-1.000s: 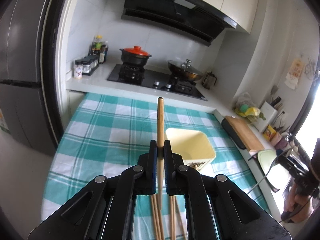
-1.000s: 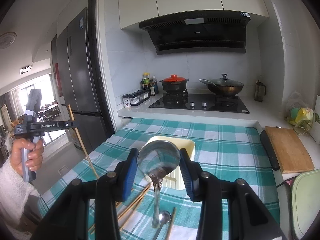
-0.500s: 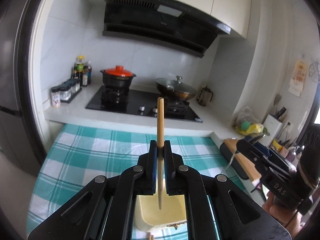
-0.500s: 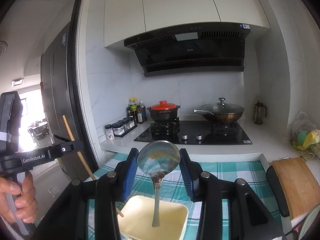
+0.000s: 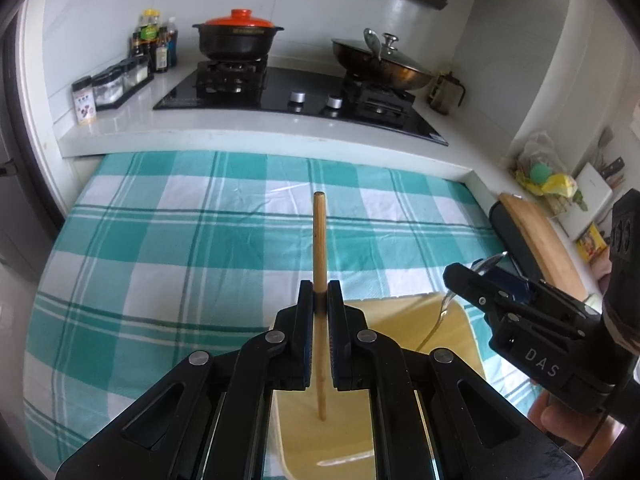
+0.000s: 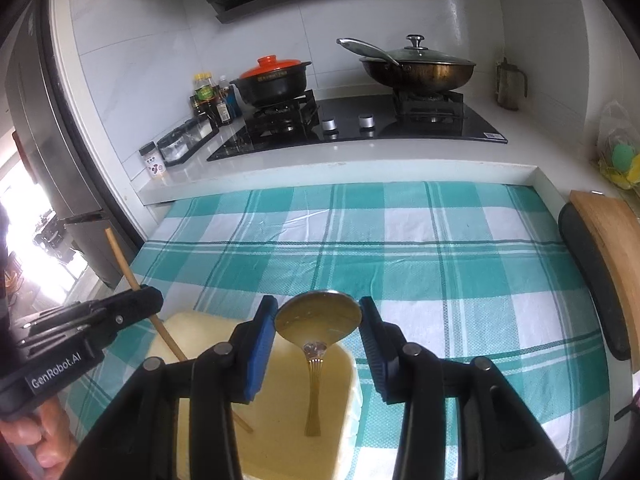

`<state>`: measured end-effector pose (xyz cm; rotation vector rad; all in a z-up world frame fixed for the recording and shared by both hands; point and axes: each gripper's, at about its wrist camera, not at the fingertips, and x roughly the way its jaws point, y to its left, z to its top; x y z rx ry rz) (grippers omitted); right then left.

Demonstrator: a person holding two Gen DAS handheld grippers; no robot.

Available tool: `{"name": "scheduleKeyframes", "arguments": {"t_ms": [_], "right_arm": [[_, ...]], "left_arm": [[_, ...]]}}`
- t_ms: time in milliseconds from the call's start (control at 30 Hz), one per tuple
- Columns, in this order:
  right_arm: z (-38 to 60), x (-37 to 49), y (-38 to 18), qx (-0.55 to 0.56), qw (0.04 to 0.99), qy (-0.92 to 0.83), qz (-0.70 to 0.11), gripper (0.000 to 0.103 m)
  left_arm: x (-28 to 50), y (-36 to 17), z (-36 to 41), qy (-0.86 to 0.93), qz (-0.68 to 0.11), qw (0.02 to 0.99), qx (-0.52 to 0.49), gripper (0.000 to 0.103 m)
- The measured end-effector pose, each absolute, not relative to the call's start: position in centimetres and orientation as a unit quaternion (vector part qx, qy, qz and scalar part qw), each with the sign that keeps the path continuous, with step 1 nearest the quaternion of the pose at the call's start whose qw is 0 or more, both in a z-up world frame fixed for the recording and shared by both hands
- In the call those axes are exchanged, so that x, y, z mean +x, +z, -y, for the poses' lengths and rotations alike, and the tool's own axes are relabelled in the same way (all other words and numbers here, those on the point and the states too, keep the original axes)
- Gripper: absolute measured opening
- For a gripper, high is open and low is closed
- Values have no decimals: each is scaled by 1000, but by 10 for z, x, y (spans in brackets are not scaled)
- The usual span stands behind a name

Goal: Organize utensils
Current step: 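Lower the chopstick into the cream holder and open the left tool while the right tool drops the spoon in, then move both open tools back over the remaining chopsticks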

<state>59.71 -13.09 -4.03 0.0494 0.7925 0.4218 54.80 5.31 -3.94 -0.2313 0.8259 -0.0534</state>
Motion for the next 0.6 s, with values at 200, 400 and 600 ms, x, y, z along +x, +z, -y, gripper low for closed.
{"name": "scheduleKeyframes", "arguments": {"t_ms": [200, 400, 600], "right_arm": [[141, 574, -17, 29, 906, 212, -366, 58], [173, 481, 5, -8, 905, 242, -349, 61], [196, 352, -24, -96, 902, 250, -339, 61]], "left_arm": [[517, -26, -66, -29, -390, 914, -106, 60], [418, -21, -94, -29, -417, 908, -43, 70], [289, -47, -97, 42, -424, 905, 18, 95]]}}
